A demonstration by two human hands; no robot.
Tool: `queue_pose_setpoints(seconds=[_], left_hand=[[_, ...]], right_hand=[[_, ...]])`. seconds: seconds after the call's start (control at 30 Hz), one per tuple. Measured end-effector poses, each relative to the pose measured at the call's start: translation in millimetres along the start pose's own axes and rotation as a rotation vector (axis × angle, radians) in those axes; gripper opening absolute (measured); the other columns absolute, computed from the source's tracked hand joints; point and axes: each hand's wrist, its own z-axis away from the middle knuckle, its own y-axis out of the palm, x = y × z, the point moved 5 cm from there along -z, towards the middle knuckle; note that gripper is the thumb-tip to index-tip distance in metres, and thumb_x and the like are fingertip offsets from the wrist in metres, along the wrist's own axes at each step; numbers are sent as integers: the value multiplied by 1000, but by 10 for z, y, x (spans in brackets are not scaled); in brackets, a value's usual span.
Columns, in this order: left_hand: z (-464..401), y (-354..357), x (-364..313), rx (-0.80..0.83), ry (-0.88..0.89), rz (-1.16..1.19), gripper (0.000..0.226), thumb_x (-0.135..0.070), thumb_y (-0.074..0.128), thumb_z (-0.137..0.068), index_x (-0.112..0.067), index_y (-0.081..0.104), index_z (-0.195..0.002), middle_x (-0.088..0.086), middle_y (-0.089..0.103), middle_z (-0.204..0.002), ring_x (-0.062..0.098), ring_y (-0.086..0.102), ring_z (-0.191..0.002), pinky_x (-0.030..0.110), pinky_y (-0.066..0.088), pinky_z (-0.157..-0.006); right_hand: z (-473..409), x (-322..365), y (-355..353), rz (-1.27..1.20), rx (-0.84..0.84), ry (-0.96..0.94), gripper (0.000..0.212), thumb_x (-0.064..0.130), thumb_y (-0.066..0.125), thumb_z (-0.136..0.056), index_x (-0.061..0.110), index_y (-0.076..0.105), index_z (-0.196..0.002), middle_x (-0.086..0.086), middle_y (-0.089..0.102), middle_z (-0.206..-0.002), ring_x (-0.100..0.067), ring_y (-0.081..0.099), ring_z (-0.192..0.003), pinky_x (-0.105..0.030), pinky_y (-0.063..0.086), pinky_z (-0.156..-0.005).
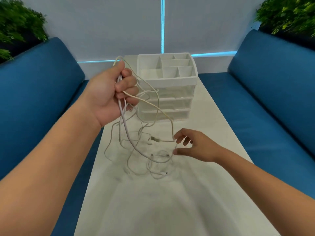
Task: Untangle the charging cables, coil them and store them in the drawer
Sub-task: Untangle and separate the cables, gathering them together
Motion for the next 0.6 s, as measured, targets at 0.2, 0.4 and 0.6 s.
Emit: queue_pose_setpoints(seconds=[0.2,0.4,0.6], left_hand=[[67,156,-26,73,13,1,39,-40,34,-106,-23,39,-71,-8,28,-43,7,20,-43,19,26,-46],[79,349,-556,133,223,27,41,-30,30,-107,-21,39,-67,-7,29,-41,6,20,-43,21,24,-48],[4,575,-901,118,356,54,31,-2,37,-74,-15,34,-46,-5,25,-46,7,20,-47,20,27,-51]], right_hand=[[-304,-130,485,195,-119,138,12,21,59,-87,13,57,-95,-4,63,-100,-19,55,-82,-29,42,-67],[-194,-450,724,138,-140,401,50,44,63,-83,4,53,-112,-10,61,-112,-28,59,-103,-27,38,-71],[-190,-529,1002,173,23,496,38,29,60,-90,6,48,-117,-12,57,-123,-26,56,-113,-25,37,-74]])
